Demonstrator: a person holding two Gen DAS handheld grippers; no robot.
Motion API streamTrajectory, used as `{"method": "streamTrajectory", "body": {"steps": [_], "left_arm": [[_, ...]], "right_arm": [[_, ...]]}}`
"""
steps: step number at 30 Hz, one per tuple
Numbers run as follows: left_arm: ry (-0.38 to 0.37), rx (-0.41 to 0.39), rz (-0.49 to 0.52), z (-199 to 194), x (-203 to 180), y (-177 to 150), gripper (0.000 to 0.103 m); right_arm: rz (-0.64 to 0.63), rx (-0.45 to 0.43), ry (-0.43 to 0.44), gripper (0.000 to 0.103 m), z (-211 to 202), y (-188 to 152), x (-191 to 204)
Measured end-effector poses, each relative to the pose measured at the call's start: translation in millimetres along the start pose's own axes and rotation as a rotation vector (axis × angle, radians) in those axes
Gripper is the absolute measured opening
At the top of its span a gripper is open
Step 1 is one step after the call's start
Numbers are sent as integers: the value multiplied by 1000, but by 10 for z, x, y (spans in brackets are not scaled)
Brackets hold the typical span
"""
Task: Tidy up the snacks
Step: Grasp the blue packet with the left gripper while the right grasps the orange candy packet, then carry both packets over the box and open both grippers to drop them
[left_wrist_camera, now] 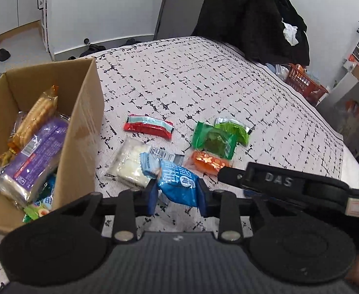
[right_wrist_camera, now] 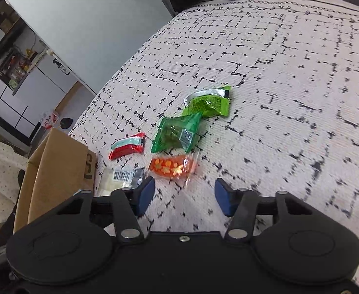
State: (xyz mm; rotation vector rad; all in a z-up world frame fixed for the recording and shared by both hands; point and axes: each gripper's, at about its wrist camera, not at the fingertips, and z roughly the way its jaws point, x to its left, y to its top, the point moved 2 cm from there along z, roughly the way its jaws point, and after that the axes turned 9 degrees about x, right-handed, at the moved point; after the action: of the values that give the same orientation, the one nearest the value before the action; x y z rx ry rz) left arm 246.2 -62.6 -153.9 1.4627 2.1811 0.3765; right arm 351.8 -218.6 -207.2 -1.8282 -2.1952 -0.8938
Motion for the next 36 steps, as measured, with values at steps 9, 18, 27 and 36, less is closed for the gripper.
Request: {"method": "streamTrajectory", "body": {"steps": [9,18,27,36], "left_arm": [[-24,9,-8,36,27,11,31],[-45,7,-20,-31,88,11,31],[-114,-33,-8,-344,96,32,31],[-168,-66,-7,-692,215,31,31]], "right_arm": [[73,-8,75,43,177,124,-97],[38,-21,15,7,-5,-6,-2],[57,-121,-13,2,-459,-216,205],[58,-178,-37,1,-810,-469,524]]}}
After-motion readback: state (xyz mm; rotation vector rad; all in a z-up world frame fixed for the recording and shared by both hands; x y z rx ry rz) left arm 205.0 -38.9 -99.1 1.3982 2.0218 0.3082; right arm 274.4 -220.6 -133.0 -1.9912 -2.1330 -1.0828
